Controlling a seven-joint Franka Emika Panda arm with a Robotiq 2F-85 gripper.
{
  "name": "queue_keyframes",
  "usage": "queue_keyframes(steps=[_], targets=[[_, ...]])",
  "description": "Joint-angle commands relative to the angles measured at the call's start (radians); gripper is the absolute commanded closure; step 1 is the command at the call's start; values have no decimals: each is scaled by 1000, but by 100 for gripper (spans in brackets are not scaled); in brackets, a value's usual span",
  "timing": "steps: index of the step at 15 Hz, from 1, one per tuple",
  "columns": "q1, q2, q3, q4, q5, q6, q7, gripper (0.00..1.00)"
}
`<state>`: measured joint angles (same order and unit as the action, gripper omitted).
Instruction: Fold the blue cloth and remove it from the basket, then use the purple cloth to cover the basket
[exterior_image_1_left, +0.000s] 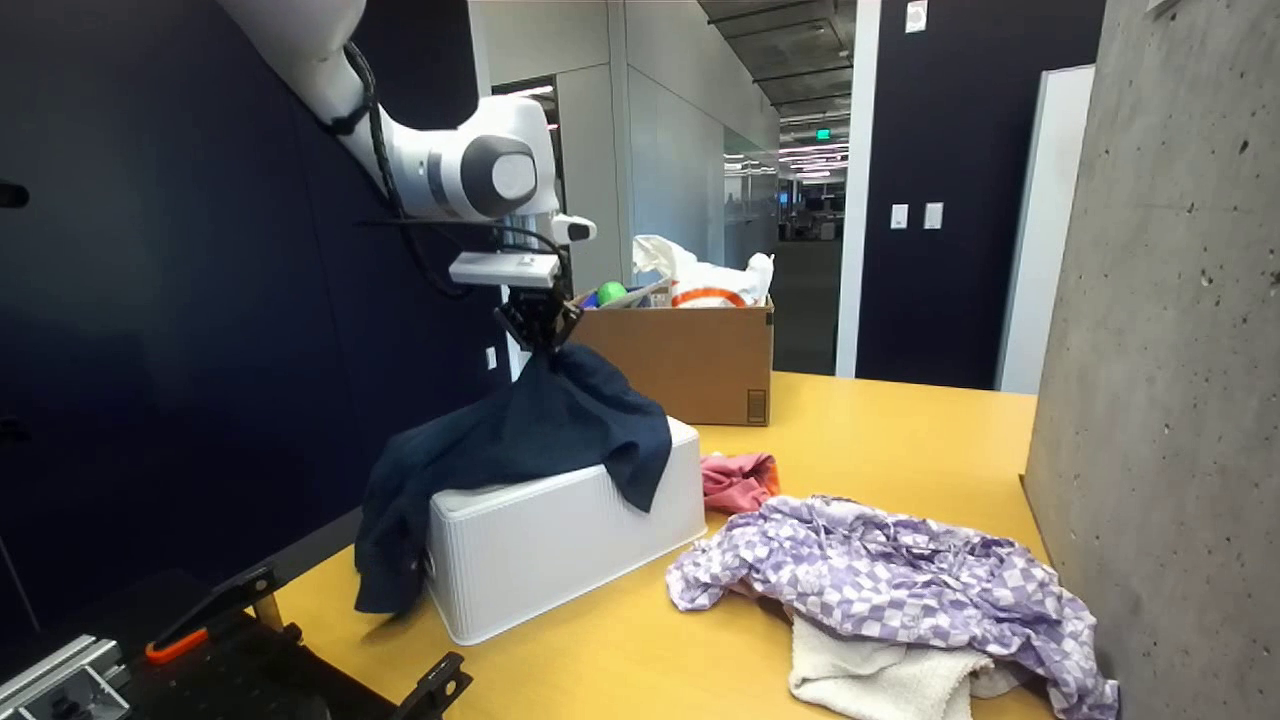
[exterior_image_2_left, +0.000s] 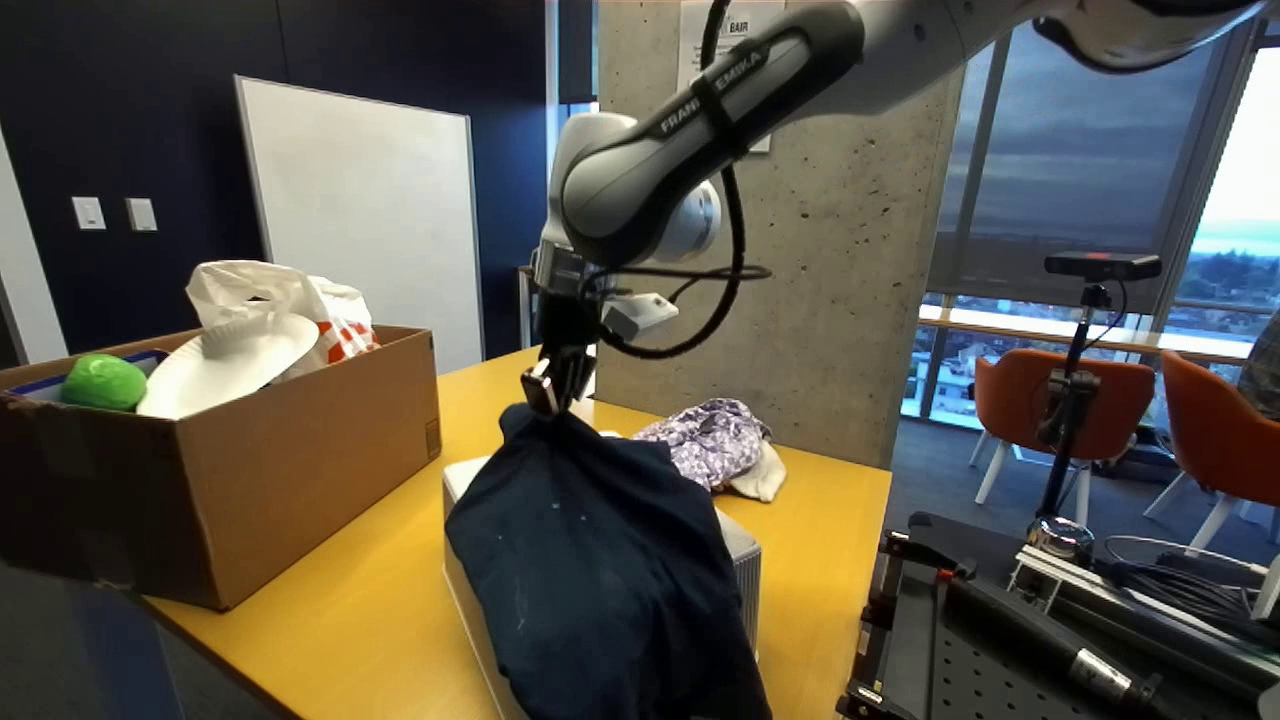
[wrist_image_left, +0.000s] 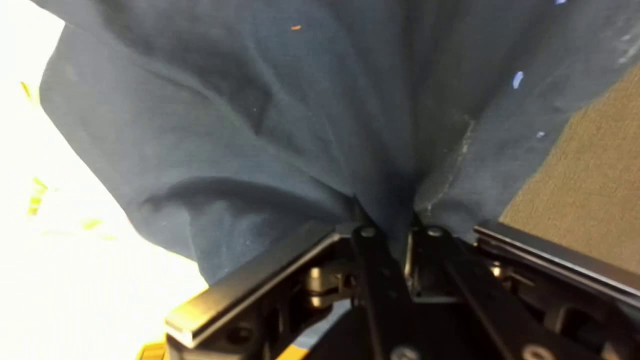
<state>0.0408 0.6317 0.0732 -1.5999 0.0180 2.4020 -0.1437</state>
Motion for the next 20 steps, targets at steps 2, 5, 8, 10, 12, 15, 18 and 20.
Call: queue_keyframes(steps=[2, 5, 8, 10, 12, 15, 18, 20], targets=[[0, -162, -36, 26, -39, -92, 54, 97], [-33, -217, -83, 66, -67, -143, 64, 97], [-72, -254, -132, 96, -90, -155, 68, 97], [-95, -256, -161, 131, -111, -170, 75, 97], [-99, -246, -177, 158, -136, -176, 89, 97], [-64, -242, -187, 168, -218, -173, 146, 97], [-24, -275, -196, 155, -317, -190, 218, 97], [-3, -296, -225, 143, -417, -199, 299, 97]])
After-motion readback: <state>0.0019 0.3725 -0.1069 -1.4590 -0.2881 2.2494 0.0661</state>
